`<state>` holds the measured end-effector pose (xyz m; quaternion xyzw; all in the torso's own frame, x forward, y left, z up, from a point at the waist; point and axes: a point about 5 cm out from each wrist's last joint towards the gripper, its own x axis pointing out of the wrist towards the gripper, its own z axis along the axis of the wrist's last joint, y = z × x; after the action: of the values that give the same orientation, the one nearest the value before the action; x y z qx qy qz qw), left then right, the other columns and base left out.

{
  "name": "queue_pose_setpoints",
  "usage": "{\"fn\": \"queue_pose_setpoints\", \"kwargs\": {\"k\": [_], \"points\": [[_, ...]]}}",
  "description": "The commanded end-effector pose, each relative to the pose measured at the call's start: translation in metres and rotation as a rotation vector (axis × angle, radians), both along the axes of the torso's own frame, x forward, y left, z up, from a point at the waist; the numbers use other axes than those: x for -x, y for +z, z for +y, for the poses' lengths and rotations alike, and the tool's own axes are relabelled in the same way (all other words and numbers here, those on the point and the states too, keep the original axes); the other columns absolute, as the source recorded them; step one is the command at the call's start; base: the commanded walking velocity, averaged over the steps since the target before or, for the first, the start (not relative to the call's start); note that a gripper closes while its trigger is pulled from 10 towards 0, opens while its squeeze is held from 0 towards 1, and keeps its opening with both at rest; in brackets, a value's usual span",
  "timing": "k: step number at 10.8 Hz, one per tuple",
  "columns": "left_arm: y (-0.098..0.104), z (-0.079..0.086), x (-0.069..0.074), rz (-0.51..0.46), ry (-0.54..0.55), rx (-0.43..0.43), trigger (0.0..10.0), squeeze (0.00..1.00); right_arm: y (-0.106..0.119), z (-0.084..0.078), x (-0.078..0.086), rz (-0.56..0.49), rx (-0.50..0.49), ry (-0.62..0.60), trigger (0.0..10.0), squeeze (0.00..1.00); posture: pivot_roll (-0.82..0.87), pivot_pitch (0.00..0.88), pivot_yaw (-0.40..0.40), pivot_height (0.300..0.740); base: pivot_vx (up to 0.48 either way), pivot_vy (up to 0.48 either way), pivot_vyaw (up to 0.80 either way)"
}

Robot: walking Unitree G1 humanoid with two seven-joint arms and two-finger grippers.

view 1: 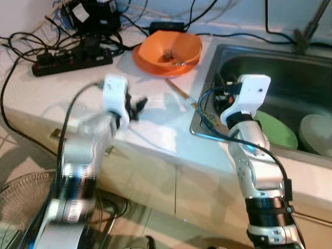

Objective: Kitchen organization

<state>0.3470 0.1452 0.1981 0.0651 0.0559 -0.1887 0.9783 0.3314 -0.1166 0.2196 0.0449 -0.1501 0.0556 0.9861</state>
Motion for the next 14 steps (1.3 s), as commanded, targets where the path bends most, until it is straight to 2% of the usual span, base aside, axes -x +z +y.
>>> {"fn": "queue_pose_setpoints", "kwargs": {"k": [1, 2, 4, 6, 7, 8, 10, 12, 13, 14], "points": [[0.008, -0.009, 0.007, -0.082, -0.099, -0.079, 10.0, 0.0, -0.002, 0.0, 0.002, 0.003, -0.004, 0.007, 10.0, 0.0, 0.1, 0.119, 0.067, 0.74, 0.0, 0.0, 0.0], [0.01, -0.012, 0.009, -0.104, -0.14, -0.095, 10.0, 1.0, -0.003, 0.0, 0.002, 0.005, -0.002, 0.005, 10.0, 0.0, 0.1, 0.123, 0.075, 0.74, 0.0, 0.0, 0.0], [0.019, -0.011, 0.008, -0.152, -0.245, -0.132, 10.0, 1.0, -0.007, -0.001, 0.003, 0.012, -0.009, -0.011, 10.0, 0.0, 0.12, 0.123, 0.118, 0.74, 0.0, 0.0, 0.0], [0.019, -0.013, 0.003, -0.164, -0.245, -0.122, 10.0, 1.0, -0.009, -0.003, 0.002, 0.02, 0.004, -0.012, 10.0, 0.0, 0.11, 0.124, 0.128, 0.74, 0.0, 0.0, 0.0], [0.015, -0.022, 0.001, -0.164, -0.231, -0.021, 10.0, 0.0, -0.007, -0.006, 0.001, 0.017, 0.028, 0.002, 10.0, 0.0, 0.1, 0.117, 0.126, 0.74, 0.0, 0.0, 0.0], [0.004, -0.027, 0.002, -0.153, -0.188, 0.04, 10.0, 0.0, -0.005, -0.011, -0.001, 0.019, 0.051, 0.012, 10.0, 0.0, 0.09, 0.085, 0.121, 0.74, 0.0, 0.0, 0.0], [-0.012, -0.028, 0.007, -0.126, -0.147, 0.08, 10.0, 0.0, 0.005, -0.024, -0.003, 0.005, 0.102, 0.049, 10.0, 0.0, 0.08, 0.057, 0.109, 0.74, 0.0, 0.0, 0.0], [-0.016, -0.026, 0.004, -0.122, -0.122, 0.081, 10.0, 0.0, 0.009, -0.027, -0.008, 0.013, 0.128, 0.106, 10.0, 1.0, 0.08, 0.041, 0.1, 0.74, 0.0, 0.0, 0.0], [-0.019, -0.022, 0.004, -0.118, -0.114, 0.081, 10.0, 0.0, 0.009, -0.026, -0.008, 0.034, 0.17, 0.17, 10.0, 1.0, 0.08, 0.035, 0.095, 0.74, 0.0, 0.0, 0.0], [-0.023, -0.018, 0.003, -0.113, -0.096, 0.082, 10.0, 0.0, 0.007, -0.028, -0.009, 0.064, 0.207, 0.226, 10.0, 0.18, 0.08, 0.033, 0.09, 0.74, 0.0, 0.0, 0.0]]}}
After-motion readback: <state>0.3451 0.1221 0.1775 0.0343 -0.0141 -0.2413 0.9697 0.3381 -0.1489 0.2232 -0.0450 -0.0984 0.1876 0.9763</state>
